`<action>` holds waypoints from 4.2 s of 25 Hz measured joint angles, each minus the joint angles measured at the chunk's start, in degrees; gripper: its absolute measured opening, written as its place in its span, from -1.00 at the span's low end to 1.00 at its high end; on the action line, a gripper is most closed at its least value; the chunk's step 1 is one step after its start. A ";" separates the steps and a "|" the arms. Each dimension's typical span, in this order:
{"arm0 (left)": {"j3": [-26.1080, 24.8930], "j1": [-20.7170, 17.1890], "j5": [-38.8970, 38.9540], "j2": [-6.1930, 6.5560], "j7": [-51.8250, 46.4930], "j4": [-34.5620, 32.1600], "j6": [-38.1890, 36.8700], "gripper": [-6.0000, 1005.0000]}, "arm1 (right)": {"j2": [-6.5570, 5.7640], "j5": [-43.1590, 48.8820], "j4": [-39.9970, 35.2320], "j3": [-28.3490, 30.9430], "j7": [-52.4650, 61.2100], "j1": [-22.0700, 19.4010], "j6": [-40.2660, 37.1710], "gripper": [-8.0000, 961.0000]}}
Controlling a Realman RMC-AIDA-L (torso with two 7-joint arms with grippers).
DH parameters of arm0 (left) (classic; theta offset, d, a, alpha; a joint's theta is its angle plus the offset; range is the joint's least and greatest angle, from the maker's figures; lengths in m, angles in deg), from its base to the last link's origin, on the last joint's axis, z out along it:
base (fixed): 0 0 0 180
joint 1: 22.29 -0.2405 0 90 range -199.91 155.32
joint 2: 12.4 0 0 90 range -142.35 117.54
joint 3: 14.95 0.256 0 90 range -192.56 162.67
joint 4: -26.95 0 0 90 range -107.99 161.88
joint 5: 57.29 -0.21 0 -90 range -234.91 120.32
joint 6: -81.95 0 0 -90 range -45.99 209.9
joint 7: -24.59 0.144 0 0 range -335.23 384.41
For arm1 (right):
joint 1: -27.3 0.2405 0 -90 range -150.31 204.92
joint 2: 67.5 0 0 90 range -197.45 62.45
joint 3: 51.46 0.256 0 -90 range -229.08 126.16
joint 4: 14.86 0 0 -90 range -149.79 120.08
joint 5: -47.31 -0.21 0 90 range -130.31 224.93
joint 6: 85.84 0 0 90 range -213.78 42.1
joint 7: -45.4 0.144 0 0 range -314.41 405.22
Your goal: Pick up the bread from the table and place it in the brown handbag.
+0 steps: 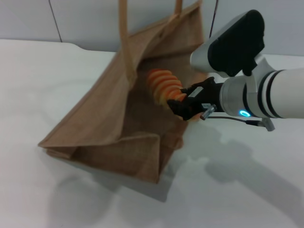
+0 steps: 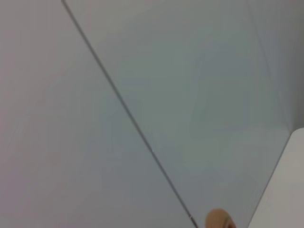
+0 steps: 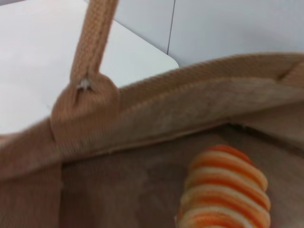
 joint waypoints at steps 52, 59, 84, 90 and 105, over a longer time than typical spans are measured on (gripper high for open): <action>2.15 -3.03 -0.81 0.06 -2.18 -0.15 -4.72 -0.75 | -0.38 -10.60 16.17 13.57 -9.28 5.85 2.01 0.74; -1.83 -5.80 -0.59 0.09 -2.14 0.57 -6.01 -0.75 | -0.21 -3.70 5.92 23.74 -9.28 -3.32 5.54 0.74; 0.24 -7.74 21.68 0.01 9.53 13.23 -17.40 0.22 | 0.02 0.86 20.96 30.90 -10.35 0.49 -5.92 0.74; 0.29 -7.53 29.33 0.09 14.72 16.75 -13.69 0.44 | 0.02 0.83 21.33 31.23 -10.36 0.51 -6.24 0.74; -0.38 -11.25 36.37 -0.05 22.78 20.57 -15.59 0.66 | 0.11 0.15 23.58 30.86 -10.18 -0.05 -11.06 0.73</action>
